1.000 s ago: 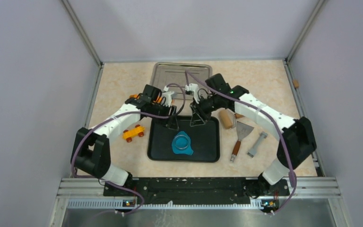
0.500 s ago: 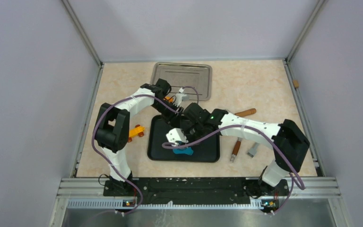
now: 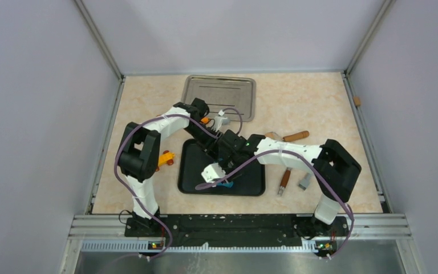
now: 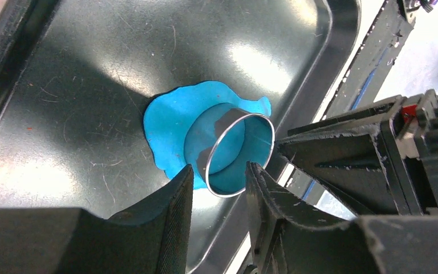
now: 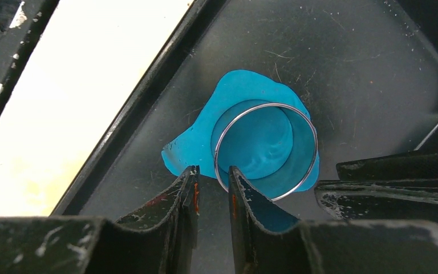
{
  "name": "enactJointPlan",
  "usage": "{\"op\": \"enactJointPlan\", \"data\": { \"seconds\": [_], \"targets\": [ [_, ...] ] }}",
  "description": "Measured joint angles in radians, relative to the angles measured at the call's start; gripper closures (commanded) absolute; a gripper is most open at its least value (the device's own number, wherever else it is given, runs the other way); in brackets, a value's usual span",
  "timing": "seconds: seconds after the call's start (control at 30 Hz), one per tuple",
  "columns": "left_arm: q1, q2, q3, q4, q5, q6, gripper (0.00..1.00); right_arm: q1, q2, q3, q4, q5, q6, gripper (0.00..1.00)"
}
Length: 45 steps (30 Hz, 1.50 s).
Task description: Roll out the dumpling wrappers from the dough
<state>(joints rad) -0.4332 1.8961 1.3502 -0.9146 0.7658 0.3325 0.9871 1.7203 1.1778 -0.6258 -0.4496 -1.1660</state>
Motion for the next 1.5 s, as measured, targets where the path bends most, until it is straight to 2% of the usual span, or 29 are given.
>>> {"op": "enactJointPlan", "data": {
  "seconds": [0.13,0.57,0.7,0.83,0.9,1.0,1.13,1.27,1.5],
  "targets": [
    [-0.008,0.028,0.0,0.002,-0.013,0.0,0.59,0.013,0.01,-0.008,0.019,0.022,-0.002,0.74],
    [-0.044,0.044,0.0,0.007,-0.057,0.002,0.74,0.026,0.031,-0.026,0.077,0.067,0.013,0.74],
    [-0.047,0.045,-0.001,0.012,-0.061,0.002,0.78,0.026,0.045,-0.026,0.093,0.083,0.021,0.81],
    [-0.048,0.047,-0.002,0.017,-0.07,0.002,0.82,0.027,0.05,-0.027,0.092,0.085,0.034,0.81],
    [-0.049,0.05,-0.003,0.017,-0.072,0.002,0.82,0.027,0.05,-0.027,0.092,0.086,0.037,0.82],
    [-0.051,0.055,-0.004,0.016,-0.071,0.002,0.83,0.027,0.05,-0.027,0.089,0.085,0.043,0.89],
    [-0.051,0.057,-0.006,0.018,-0.071,0.003,0.86,0.028,0.051,-0.027,0.085,0.083,0.043,0.9],
    [-0.051,0.057,-0.008,0.023,-0.07,0.007,0.93,0.028,0.054,-0.027,0.086,0.082,0.042,0.99],
    [-0.052,0.057,-0.01,0.025,-0.068,0.014,1.0,0.03,0.055,-0.027,0.087,0.081,0.041,1.0]
  ]
}}
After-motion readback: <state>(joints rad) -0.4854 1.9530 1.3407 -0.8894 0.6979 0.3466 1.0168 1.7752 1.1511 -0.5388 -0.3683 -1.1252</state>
